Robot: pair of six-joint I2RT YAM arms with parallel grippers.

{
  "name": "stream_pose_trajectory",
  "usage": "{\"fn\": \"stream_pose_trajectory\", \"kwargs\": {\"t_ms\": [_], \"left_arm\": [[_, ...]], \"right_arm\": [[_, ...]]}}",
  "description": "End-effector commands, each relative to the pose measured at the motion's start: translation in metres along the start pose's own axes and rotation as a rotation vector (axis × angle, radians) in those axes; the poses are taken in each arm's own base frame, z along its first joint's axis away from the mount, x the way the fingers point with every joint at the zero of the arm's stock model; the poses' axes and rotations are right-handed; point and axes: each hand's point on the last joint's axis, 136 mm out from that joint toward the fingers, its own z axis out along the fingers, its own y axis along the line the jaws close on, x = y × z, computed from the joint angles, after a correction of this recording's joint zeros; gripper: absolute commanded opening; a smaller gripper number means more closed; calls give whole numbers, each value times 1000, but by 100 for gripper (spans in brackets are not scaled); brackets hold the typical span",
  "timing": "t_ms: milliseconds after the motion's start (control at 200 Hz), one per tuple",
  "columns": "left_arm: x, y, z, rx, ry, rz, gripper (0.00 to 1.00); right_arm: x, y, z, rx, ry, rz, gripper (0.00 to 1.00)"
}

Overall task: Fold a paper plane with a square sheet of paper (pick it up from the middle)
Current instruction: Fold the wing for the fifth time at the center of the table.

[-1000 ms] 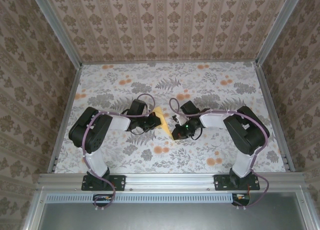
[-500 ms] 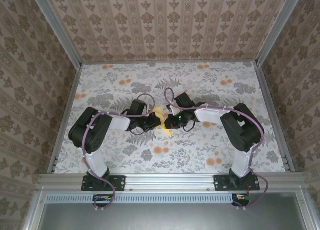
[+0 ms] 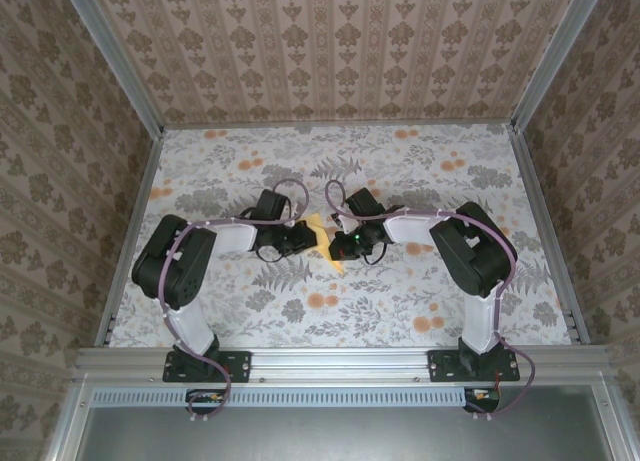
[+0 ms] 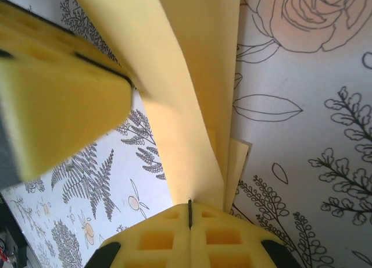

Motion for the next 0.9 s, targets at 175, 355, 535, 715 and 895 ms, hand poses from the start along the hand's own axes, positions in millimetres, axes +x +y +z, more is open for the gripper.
{"fn": "stream_pose_trajectory", "kwargs": {"t_ms": [175,355,535,715,895], "left_arm": [[-16,-14,-4,38,-10,126,15],[-17,-1,4,7,-1,105,15],[-17,15,8,-27,-1,85,14],[-16,38,12,-120,27,123,11],[-34,67,-2,-167,12,93,10]], "right_arm": [[22,-26,10,104,72,33,0],[24,-27,11,107,83,35,0],[27,-29,11,113,93,39,0],[39,-37,13,132,124,48,0],[66,-54,11,190,199,46,0]]}}
